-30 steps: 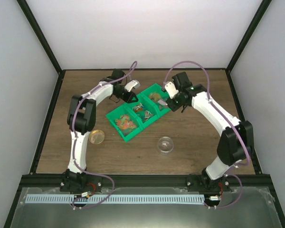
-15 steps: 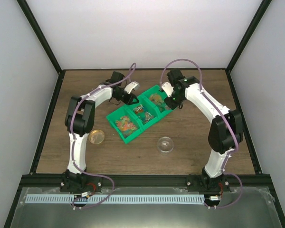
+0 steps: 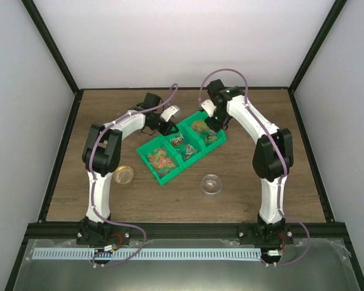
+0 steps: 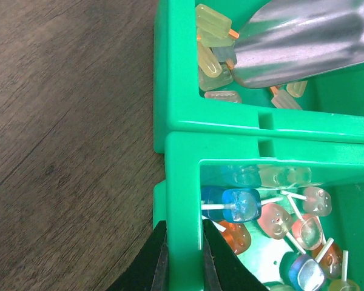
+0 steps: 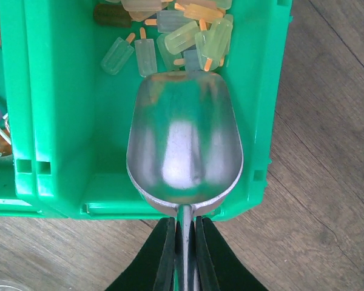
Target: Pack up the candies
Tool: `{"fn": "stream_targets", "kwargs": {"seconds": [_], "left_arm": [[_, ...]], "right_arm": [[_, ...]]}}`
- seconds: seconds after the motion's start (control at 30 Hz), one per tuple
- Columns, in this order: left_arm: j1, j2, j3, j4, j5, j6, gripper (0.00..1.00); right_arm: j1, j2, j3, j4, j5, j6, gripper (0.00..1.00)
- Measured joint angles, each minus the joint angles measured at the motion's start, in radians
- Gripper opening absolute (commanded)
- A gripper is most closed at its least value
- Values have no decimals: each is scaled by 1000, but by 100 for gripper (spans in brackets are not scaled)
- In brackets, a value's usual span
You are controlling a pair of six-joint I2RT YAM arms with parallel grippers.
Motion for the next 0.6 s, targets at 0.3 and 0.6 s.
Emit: {"fn": "stream_targets", "kwargs": {"seconds": [0.3,0.6], "left_arm": [[0,0,0,0,6,4,4],[0,0,0,-6,15,18,4]], "right_arm": [[4,10,2,12,-14,0,1],[14,-56,-161,211,-49,12,1]]}}
